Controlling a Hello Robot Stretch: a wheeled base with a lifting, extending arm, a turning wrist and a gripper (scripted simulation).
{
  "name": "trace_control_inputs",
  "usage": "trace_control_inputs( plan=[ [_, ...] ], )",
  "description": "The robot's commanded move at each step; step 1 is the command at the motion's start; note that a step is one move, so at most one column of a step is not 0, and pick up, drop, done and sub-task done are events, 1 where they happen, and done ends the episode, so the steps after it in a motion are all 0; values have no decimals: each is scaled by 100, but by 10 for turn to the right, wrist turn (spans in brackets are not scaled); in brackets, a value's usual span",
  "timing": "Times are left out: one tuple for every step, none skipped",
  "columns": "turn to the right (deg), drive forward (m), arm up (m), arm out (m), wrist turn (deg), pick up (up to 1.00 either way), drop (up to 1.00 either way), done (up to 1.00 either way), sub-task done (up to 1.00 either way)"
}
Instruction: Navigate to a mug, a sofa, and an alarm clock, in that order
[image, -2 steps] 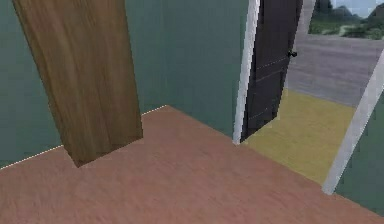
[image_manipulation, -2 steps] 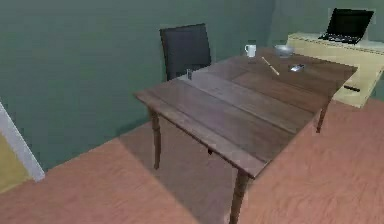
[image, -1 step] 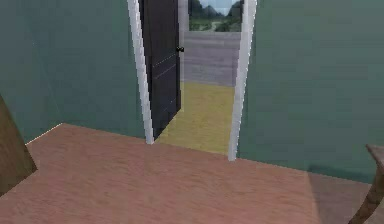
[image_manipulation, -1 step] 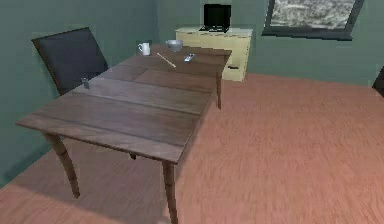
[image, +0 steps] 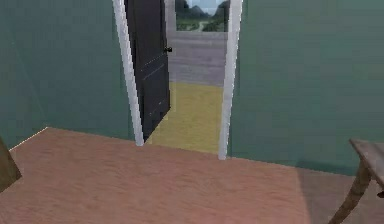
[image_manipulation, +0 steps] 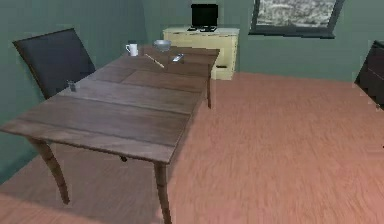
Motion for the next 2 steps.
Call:
trace_control_inputs(
  plan=[
    [0, 100, 0, 0, 0, 0, 0, 0, 0],
    [0, 35, 0, 0, 0, 0, 0, 0, 0]
  ],
)
